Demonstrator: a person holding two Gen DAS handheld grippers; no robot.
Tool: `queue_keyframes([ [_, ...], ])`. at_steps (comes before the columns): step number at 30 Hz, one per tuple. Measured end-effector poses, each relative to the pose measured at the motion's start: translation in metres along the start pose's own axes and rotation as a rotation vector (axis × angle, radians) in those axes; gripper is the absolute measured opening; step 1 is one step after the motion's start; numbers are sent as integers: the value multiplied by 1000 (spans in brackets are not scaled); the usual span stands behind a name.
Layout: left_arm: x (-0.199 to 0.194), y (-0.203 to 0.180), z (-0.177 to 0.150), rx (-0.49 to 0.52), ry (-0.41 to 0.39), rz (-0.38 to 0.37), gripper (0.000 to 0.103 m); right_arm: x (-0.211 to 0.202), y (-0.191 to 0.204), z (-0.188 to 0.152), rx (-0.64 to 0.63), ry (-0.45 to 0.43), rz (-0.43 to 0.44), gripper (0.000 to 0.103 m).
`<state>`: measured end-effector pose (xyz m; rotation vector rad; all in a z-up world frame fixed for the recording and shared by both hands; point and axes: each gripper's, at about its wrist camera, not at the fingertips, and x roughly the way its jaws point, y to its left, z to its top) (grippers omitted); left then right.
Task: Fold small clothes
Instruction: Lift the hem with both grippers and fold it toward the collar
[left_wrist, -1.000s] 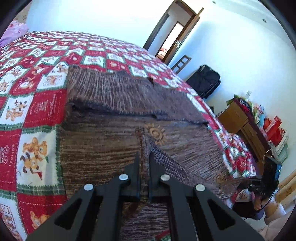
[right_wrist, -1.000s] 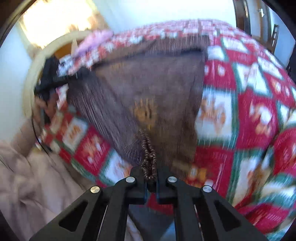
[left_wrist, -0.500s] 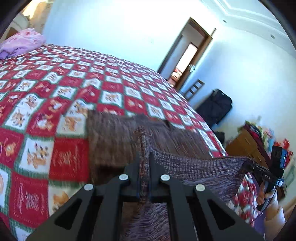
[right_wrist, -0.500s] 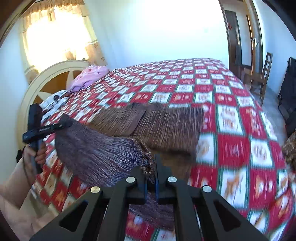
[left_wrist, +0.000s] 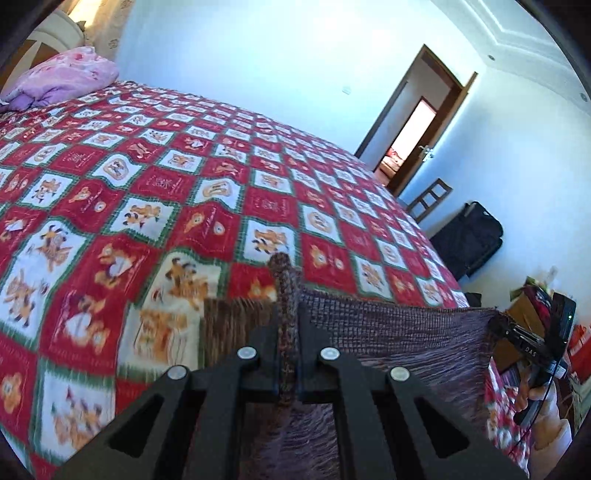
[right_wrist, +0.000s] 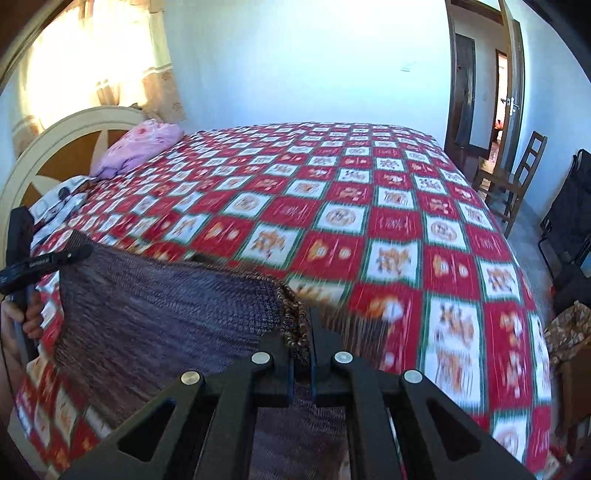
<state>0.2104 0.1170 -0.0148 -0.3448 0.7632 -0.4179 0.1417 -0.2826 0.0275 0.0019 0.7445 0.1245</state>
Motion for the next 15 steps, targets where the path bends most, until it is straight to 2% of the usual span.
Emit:
queue_keyframes([
  [5, 50, 19, 6, -49, 31, 38, 5, 60, -7, 0, 1, 37, -53, 5],
  [8, 77, 24, 3, -39, 73, 77, 5, 86, -14, -8, 23, 56, -95, 5],
  [10, 88, 24, 1, -31, 101, 101, 6, 96, -17, -14, 29, 69, -121, 5],
  [13, 95, 22, 1, -7, 127, 176, 12, 105, -25, -20, 54, 80, -155, 5],
  [15, 101, 18, 1, 21, 146, 220, 12, 107, -26, -21, 59, 86, -165, 5],
])
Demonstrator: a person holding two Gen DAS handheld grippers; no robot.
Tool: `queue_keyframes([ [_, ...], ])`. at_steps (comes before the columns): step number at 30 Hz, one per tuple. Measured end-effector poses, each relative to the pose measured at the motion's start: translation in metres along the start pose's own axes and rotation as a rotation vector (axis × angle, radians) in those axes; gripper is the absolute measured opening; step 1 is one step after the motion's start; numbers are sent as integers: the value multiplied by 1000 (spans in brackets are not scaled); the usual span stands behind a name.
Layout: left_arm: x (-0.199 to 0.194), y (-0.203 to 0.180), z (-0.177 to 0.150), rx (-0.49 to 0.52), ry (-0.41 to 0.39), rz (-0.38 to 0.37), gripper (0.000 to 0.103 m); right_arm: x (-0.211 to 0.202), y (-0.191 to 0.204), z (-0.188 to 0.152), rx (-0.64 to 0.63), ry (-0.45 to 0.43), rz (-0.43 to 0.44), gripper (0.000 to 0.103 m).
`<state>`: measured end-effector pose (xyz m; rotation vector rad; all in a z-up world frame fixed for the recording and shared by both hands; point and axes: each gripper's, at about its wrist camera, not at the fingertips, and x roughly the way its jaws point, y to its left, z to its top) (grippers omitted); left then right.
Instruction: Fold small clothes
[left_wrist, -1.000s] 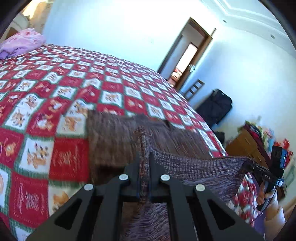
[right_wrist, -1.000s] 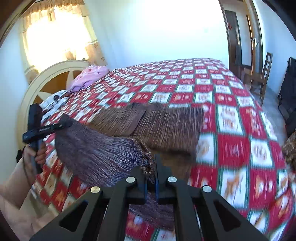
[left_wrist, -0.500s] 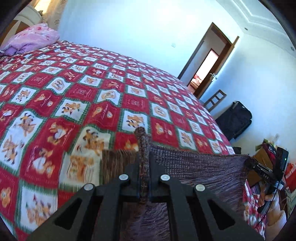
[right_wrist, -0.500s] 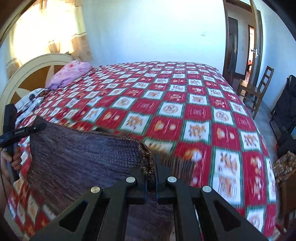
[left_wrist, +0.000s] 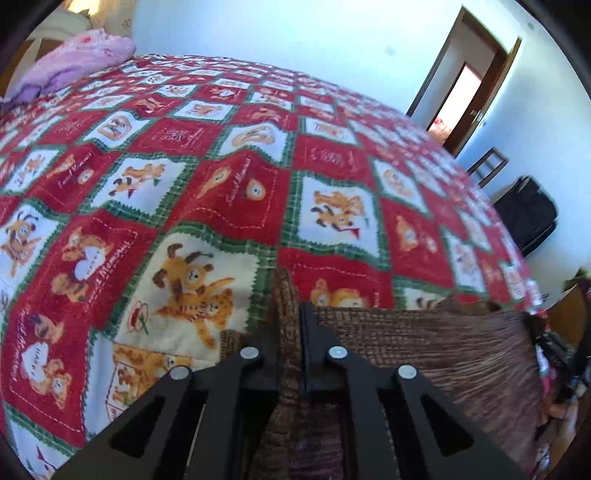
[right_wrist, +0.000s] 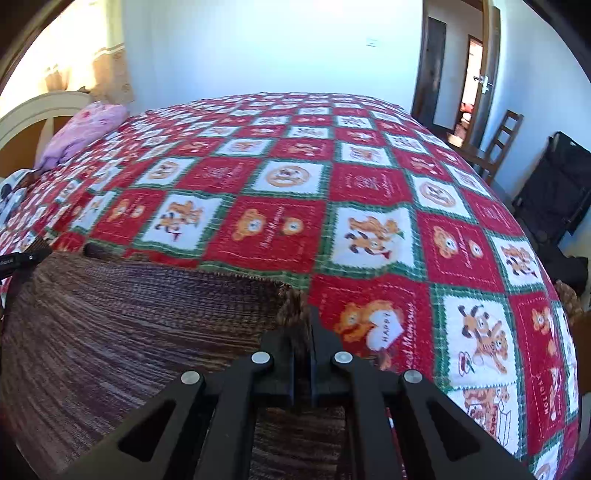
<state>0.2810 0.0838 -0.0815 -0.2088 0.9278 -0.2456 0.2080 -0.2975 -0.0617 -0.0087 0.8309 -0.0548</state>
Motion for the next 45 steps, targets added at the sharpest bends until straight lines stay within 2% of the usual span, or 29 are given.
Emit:
queue_keyframes([
  [2, 0, -4, 1, 31, 5, 18, 11, 6, 0, -3, 0, 21, -37, 5],
  [3, -3, -4, 1, 35, 4, 9, 11, 8, 0, -3, 3, 29, -39, 9],
  [5, -16, 3, 3, 30, 18, -54, 11, 8, -4, -2, 16, 33, -63, 21],
  [6, -27, 8, 2, 23, 15, -80, 12, 7, -7, -2, 29, 34, -86, 36],
  [7, -43, 13, 1, 16, -3, -98, 14, 3, -10, -2, 45, 32, -95, 43],
  [8, -64, 20, -4, 19, -35, -98, 16, -6, -16, -2, 69, 21, -94, 43],
  [9, -82, 26, -9, 29, -62, -85, 23, -19, -19, -3, 90, -11, -143, 43],
  [10, -99, 32, -16, 45, -87, -71, 37, -49, -17, -7, 102, -118, -208, 43],
  [12, -133, 42, -40, 91, -132, -39, 54, -90, -2, -16, 59, -229, -169, 43],
  [13, -145, 45, -53, 118, -143, -27, 55, -98, 6, -19, 38, -226, -147, 42],
  [15, -161, 50, -81, 161, -131, -23, 55, -113, 34, -34, 7, -188, -43, 42],
  [16, -165, 52, -93, 162, -120, -28, 55, -119, 55, -46, -6, -156, 45, 42],
  [19, -164, 55, -126, 104, -75, -104, 55, -126, 103, -71, -46, -106, 171, 42],
  [22, -151, 50, -150, 42, -23, -176, 55, -124, 146, -92, -55, -80, 247, 42],
  [25, -144, 33, -164, 42, -14, -226, 55, -119, 174, -108, -41, -41, 291, 42],
  [26, -144, 26, -167, 54, -31, -224, 54, -118, 182, -113, -33, -31, 302, 38],
  [27, -144, 22, -169, 57, -45, -220, 51, -117, 187, -117, -30, -25, 301, 26],
  [28, -141, 20, -169, 50, -50, -217, 37, -116, 193, -123, -27, -17, 299, 21],
  [30, -133, 21, -167, 12, -34, -222, 11, -112, 196, -131, -2, 4, 315, 21],
  [33, -132, 25, -165, -20, -30, -239, 11, -111, 196, -136, 1, -14, 306, 21],
  [38, -150, 27, -179, 24, -19, -170, 11, -118, 195, -134, -12, 32, 299, 21],
  [41, -163, 26, -185, 47, -20, -132, 12, -132, 185, -138, 55, 15, 351, 21],
  [43, -171, 22, -185, 65, -31, -135, 16, -132, 182, -143, 76, 12, 338, 21],
  [44, -174, 18, -182, 76, -43, -139, 18, -126, 181, -145, 81, 39, 333, 21],
  [45, -177, 15, -180, 86, -55, -132, 26, -123, 181, -149, 90, 50, 342, 22],
])
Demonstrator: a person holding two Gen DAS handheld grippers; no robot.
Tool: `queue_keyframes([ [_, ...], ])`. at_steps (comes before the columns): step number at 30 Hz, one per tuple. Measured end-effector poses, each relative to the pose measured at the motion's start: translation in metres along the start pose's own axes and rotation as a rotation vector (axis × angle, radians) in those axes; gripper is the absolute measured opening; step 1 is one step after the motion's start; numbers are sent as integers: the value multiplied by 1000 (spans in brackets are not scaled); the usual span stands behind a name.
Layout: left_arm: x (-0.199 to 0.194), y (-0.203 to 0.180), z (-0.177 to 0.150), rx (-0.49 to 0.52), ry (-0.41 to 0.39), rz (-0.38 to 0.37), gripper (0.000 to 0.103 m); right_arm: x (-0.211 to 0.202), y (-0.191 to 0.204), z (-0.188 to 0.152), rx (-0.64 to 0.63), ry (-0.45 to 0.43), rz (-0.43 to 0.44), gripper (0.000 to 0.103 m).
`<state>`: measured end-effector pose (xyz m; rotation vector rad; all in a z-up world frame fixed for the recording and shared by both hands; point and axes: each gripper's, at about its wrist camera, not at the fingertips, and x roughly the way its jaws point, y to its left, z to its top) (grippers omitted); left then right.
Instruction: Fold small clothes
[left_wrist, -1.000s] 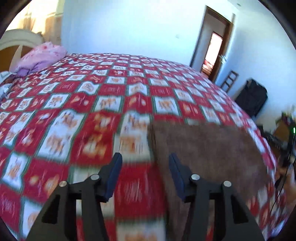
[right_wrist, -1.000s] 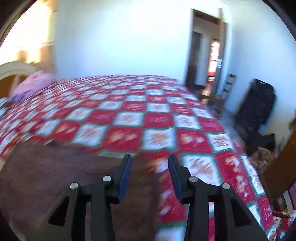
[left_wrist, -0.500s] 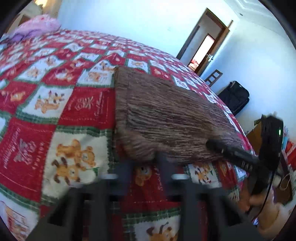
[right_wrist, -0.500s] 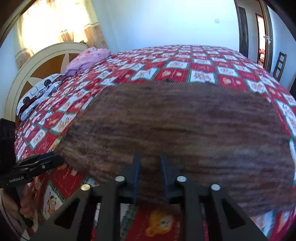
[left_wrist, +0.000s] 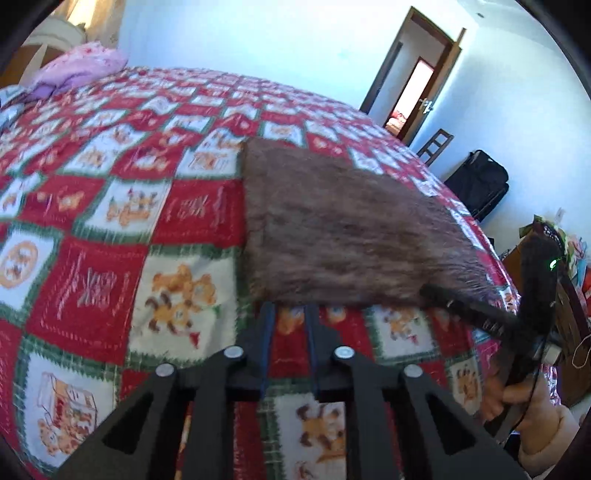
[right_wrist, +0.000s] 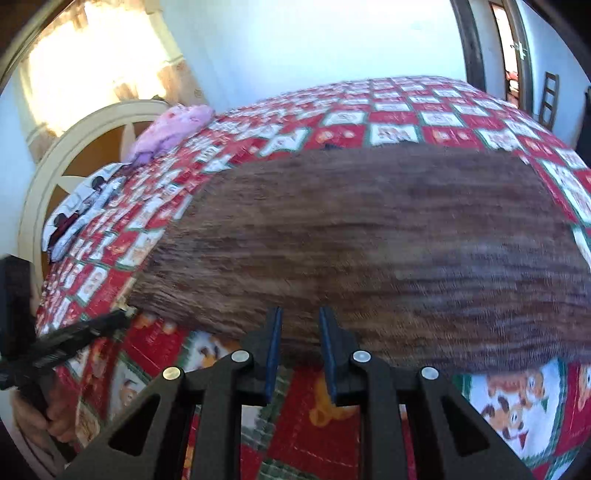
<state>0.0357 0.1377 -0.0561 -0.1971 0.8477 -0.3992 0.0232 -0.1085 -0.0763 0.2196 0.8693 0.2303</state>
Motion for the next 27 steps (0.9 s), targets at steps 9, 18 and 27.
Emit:
queue_keyframes([
  [9, 19, -22, 29, -86, -70, 6, 76, -30, -6, 32, 33, -117, 8, 22],
  [18, 89, -74, 66, 40, -65, 86, 76, 53, -33, 110, 66, -66, -74, 21],
  [27, 75, -79, 46, 114, -90, 153, 76, 65, -36, 100, 49, -100, -91, 21],
])
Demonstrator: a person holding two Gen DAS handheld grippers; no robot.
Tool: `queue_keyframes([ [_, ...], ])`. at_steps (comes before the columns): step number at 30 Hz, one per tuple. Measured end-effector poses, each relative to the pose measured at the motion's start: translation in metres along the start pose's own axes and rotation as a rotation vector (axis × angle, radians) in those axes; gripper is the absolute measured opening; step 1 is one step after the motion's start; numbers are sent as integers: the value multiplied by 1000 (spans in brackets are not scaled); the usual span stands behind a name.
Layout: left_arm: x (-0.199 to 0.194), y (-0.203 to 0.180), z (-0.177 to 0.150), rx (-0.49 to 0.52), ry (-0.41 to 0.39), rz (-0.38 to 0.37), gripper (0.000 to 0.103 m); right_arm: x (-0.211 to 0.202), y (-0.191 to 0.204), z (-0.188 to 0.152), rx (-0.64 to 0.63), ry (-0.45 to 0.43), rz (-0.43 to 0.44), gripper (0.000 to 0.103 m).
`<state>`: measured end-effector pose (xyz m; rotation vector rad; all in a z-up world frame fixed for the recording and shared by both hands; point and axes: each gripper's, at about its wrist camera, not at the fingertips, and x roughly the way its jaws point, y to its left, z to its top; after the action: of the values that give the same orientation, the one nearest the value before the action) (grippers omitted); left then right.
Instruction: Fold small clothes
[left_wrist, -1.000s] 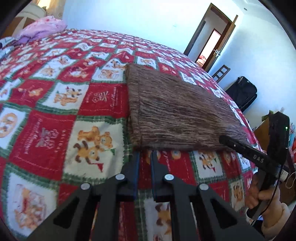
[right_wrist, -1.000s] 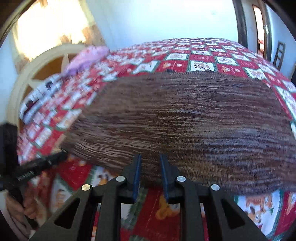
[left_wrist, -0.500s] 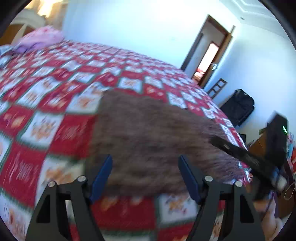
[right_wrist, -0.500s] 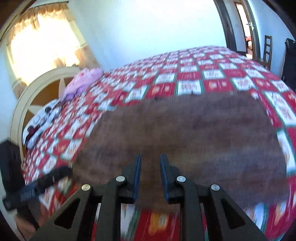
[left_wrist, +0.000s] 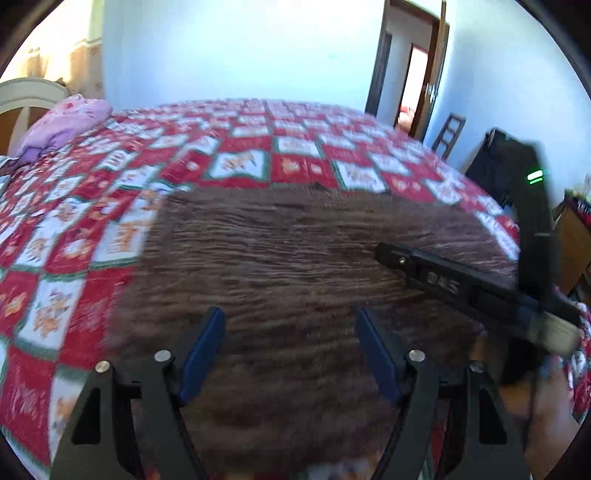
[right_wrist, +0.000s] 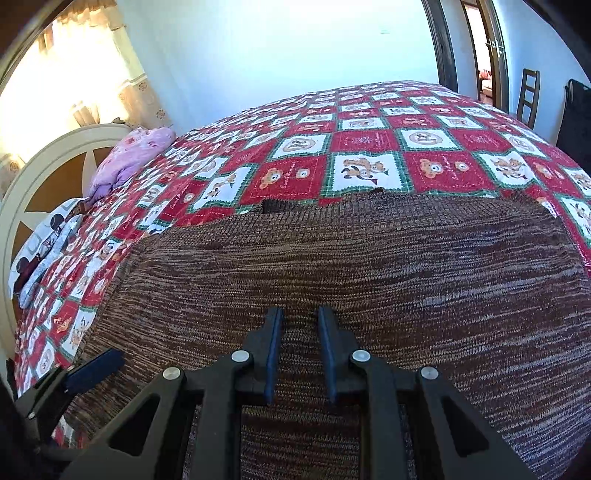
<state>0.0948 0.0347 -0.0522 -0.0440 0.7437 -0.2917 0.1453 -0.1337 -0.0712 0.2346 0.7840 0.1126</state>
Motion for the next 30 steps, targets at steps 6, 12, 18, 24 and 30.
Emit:
queue_keyframes([
  [6, -78, 51, -42, -236, -154, 129, 79, -1, -3, -2, 12, -10, 16, 21],
  [12, -75, 60, -74, -433, -66, 82, 73, -1, -4, -3, 15, -13, 24, 22],
  [18, -56, 51, -71, -496, -86, -16, 72, -2, -6, -3, 27, -16, 38, 22],
  [24, -33, 71, -65, -663, -174, -55, 72, -1, -6, -3, 16, -16, 26, 22],
  [30, -38, 65, -71, -640, -173, -36, 72, -2, -4, -4, 17, -16, 28, 22],
])
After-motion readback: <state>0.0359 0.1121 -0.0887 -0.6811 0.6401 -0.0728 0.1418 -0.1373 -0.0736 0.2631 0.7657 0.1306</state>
